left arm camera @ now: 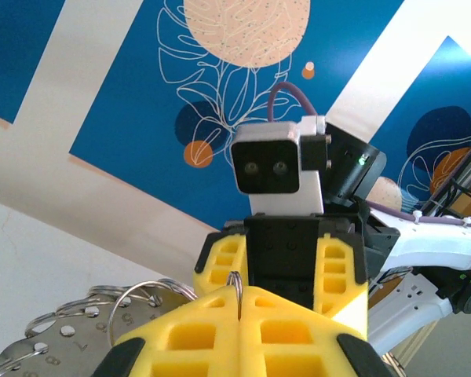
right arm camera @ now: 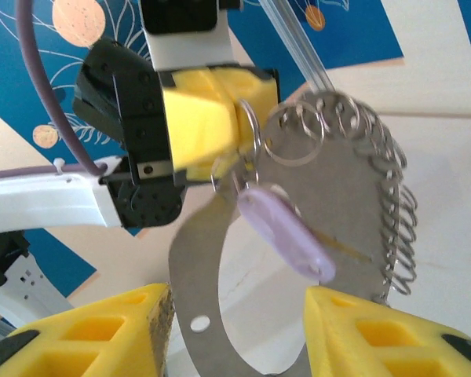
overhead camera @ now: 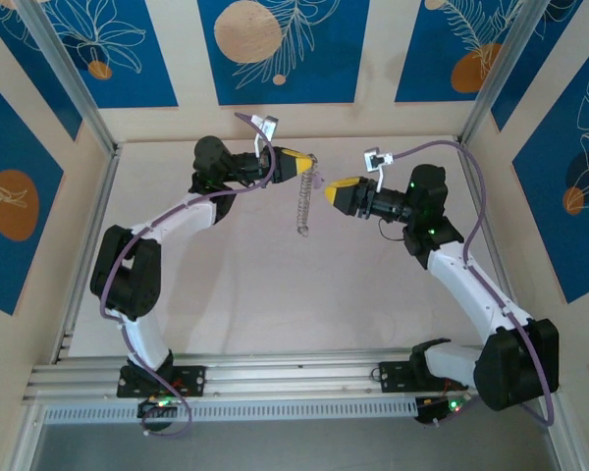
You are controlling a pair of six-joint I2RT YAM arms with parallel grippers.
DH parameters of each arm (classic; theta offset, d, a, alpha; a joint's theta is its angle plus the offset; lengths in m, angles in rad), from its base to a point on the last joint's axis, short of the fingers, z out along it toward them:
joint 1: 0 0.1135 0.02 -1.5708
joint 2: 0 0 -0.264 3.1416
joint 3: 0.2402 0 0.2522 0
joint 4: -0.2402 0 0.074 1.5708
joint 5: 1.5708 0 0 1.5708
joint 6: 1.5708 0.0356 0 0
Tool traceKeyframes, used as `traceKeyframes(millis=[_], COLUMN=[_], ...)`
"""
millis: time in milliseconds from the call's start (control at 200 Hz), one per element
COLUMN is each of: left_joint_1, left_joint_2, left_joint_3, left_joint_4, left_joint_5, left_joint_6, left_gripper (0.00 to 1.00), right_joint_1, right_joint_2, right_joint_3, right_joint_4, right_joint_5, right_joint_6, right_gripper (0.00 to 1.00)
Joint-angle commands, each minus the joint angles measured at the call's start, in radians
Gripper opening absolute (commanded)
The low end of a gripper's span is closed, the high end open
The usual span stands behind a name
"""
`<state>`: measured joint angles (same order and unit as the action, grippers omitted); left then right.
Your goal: Put the keys on the keyring
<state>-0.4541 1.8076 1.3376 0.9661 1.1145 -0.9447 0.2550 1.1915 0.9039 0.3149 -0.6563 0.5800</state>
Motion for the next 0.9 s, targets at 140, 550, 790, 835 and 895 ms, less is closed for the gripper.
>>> traceKeyframes(millis=[140,550,790,835,895], left_joint_1=[-0.004,-0.004,-0.005,-0.004,-0.004], left_joint_2=[-0.061,-0.064,-0.063,-0.063,-0.062], left_joint_3=[0.003,0.002,-0.002,-0.002,-0.002], left_joint_4=[0.073,0.107,0.114,0.113,0.115], left_joint_5=[0.006,0.017,0.014,0.012,0.013], left_joint_6=[-0.009,-0.042,-0.043,-0.042,-0.041], left_gripper=[0.00,0.00,0.00,0.00,0.00], right_joint_1=[0.019,0.041,0.062,0.066,0.068], right_joint_2=[0.084,0.180,0.169,0.166,0.162], right_joint_3=[0.090,0.138,0.129,0.126,0.122], right_joint_4=[0.086,0.115,0.115,0.114,0.112], right_joint_5=[-0.047,-0.079,-0.123,-0.132,-0.139], right_joint_6=[0.002,-0.005,-0.007,-0.005,-0.006], right_gripper=[0.50,0.48,0.17,0.10,0.02])
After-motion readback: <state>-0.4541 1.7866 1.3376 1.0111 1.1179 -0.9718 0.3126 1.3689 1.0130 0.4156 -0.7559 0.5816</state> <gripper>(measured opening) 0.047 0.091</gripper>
